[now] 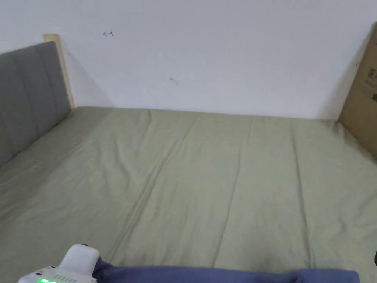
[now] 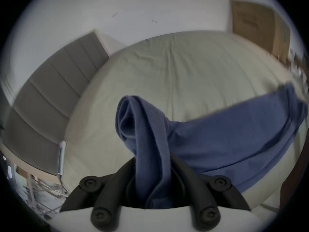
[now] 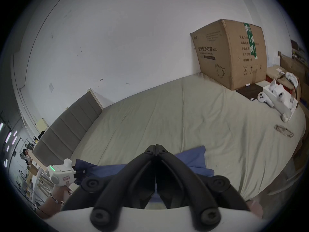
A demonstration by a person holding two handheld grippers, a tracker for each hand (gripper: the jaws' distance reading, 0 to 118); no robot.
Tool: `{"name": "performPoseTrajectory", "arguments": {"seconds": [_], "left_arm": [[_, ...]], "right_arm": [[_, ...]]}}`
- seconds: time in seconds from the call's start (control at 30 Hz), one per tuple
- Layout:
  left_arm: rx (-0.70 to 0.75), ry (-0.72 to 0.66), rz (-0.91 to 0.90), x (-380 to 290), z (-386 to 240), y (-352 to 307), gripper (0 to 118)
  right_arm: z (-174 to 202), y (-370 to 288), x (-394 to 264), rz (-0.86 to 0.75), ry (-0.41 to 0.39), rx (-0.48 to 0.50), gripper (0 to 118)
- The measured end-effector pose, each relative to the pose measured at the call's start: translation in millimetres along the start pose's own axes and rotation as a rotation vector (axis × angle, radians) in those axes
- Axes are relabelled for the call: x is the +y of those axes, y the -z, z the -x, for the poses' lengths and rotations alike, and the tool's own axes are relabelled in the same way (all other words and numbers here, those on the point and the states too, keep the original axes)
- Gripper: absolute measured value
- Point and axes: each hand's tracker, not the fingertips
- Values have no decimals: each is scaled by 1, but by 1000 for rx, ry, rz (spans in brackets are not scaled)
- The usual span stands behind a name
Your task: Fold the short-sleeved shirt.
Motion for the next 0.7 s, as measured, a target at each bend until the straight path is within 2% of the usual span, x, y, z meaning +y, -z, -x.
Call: {"name": "performPoseTrajectory", "arguments": {"seconds": [0.03,0.07,0.13,0.17,0.2,0.23,0.27,0.33,0.37,0.4,0.57,0.6,0.63,0.67,0.7], "left_arm": [[-138,-101,29,6,2,-2,4],[-345,-277,54,15,4,-6,4],[-697,-537,66,28,-2,-10,5],[-840,-604,58,36,-15,-11,14],[-945,-646,49,44,-27,-11,43],[-1023,-668,56,54,-41,-12,43],[-1079,-678,76,67,-55,-14,55],[-1164,-619,101,81,-73,-20,111],[-1154,-604,19,84,-71,-27,118],[-1112,-582,20,89,-78,-30,112],[-859,-507,-31,75,-50,-39,113],[-825,-493,-33,70,-47,-37,105],[-798,-481,-45,64,-44,-36,84],[-775,-477,-44,59,-47,-33,45],[-753,-473,-26,57,-52,-28,0]], "right_arm": [[-3,-1,-1,6,13,9,0],[-6,-3,-2,9,20,13,0],[-9,-9,-3,8,23,12,0],[-12,-12,-4,6,27,11,0],[-15,-16,-3,0,33,12,0],[-17,-19,-3,-5,42,15,0],[-20,-22,-3,-7,48,17,0],[-23,-26,0,-7,55,12,0],[-25,-28,1,-10,57,8,0],[-26,-30,2,-15,57,9,0],[-32,-33,5,-35,51,11,0],[-33,-32,5,-34,55,14,0],[-34,-30,5,-30,59,16,0],[-35,-28,3,-23,63,19,0],[-35,-26,2,-18,66,22,0]]}}
